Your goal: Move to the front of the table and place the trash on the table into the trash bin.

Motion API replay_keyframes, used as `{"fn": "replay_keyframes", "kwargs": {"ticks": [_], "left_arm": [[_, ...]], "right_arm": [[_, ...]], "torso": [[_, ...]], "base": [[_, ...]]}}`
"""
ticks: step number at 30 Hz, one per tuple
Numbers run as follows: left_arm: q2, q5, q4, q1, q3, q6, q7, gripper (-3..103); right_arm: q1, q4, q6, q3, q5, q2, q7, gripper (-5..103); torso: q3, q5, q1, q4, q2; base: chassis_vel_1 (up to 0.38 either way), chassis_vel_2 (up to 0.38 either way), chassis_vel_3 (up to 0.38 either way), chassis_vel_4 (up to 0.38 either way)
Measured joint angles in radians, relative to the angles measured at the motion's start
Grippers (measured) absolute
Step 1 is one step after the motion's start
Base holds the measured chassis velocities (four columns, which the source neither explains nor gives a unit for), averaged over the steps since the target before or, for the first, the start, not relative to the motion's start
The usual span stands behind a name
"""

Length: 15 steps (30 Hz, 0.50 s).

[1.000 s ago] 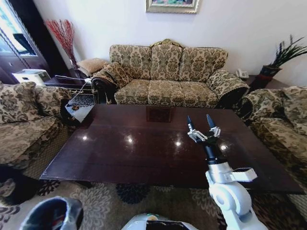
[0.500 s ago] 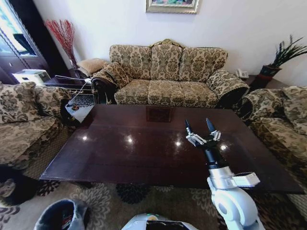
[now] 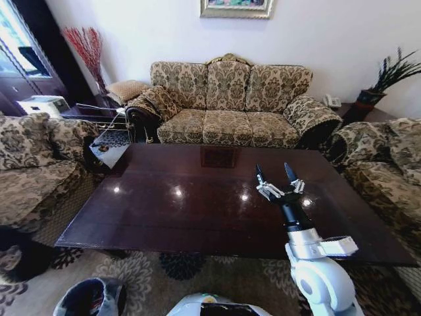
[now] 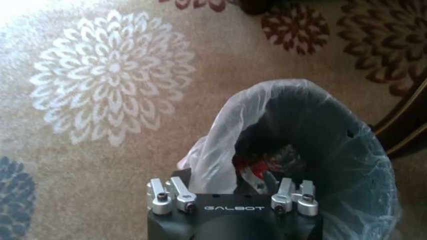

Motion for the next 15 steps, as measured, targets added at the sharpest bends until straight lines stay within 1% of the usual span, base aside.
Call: {"fn": "replay_keyframes", "kwargs": {"ticks": [2, 3, 5, 6, 7, 8, 11, 12, 13, 14, 15], "left_arm": [[-0.015, 0.009, -0.02, 0.017, -0.012, 0.018, 0.0, 85], [-0.015, 0.009, -0.02, 0.017, -0.012, 0.018, 0.0, 85], [-0.025, 0.03, -0.01, 0.025, -0.018, 0.007, 0.002, 95], [-0.029, 0.04, 0.004, 0.027, -0.021, -0.004, 0.003, 95], [-0.036, 0.051, 0.022, 0.03, -0.031, -0.029, 0.005, 98], [-0.036, 0.051, 0.022, 0.03, -0.031, -0.029, 0.005, 98], [-0.05, 0.025, -0.002, 0.039, -0.064, -0.058, 0.006, 100], [-0.056, 0.019, -0.057, 0.05, -0.086, -0.1, 0.015, 100], [-0.056, 0.019, -0.057, 0.05, -0.086, -0.1, 0.015, 100], [-0.057, 0.02, -0.085, 0.056, -0.095, -0.118, 0.021, 100], [-0.059, 0.028, -0.18, 0.07, -0.125, -0.157, 0.044, 100]], "right_arm": [[0.011, -0.006, 0.005, 0.0, 0.011, 0.009, 0.0, 100], [0.011, -0.006, 0.005, 0.0, 0.011, 0.009, 0.0, 100], [0.02, -0.011, 0.006, 0.009, 0.029, 0.01, 0.0, 100], [0.024, -0.013, 0.007, 0.016, 0.04, 0.01, 0.0, 100], [0.027, -0.019, 0.007, 0.029, 0.058, 0.008, -0.001, 100], [0.027, -0.019, 0.007, 0.029, 0.058, 0.008, -0.001, 100], [0.026, -0.029, 0.011, 0.046, 0.079, 0.002, -0.003, 100], [0.02, -0.031, 0.013, 0.056, 0.086, -0.001, -0.004, 100], [0.02, -0.031, 0.013, 0.056, 0.086, -0.001, -0.004, 100], [0.018, -0.031, 0.013, 0.06, 0.087, -0.003, -0.004, 100], [0.011, -0.031, 0.003, 0.071, 0.088, -0.008, -0.004, 100]], "torso": [[0.0, -0.0003, 0.0, 0.0, 0.0], [0.0, -0.0003, 0.0, 0.0, 0.0], [0.0, -0.0004, 0.0, 0.0002, 0.0], [0.0, -0.0006, 0.0, 0.0002, 0.0], [0.0, -0.0006, 0.0, 0.0003, 0.0], [0.0, -0.0006, 0.0, 0.0003, 0.0], [0.0, -0.0007, 0.0, 0.0006, 0.0], [0.0, -0.0011, 0.0, 0.0002, 0.0], [0.0, -0.0011, 0.0, 0.0002, 0.0], [0.0, -0.0009, 0.0, 0.0003, 0.0], [0.0, 0.0, 0.0, 0.0003, 0.0]], "base": [[0.0, 0.0, 0.0, 0.0], [0.0, 0.0, 0.0, 0.0], [0.0, 0.0, 0.0, 0.0], [0.0, 0.0, 0.0, 0.0], [0.0, 0.0, 0.0, 0.0], [0.0, 0.0, 0.0, 0.0], [0.0, 0.0, 0.0, 0.0], [0.0, 0.0, 0.0, 0.0], [0.0, 0.0, 0.0, 0.0], [0.0, 0.0, 0.0, 0.0], [0.0, 0.0, 0.0, 0.0]]}}
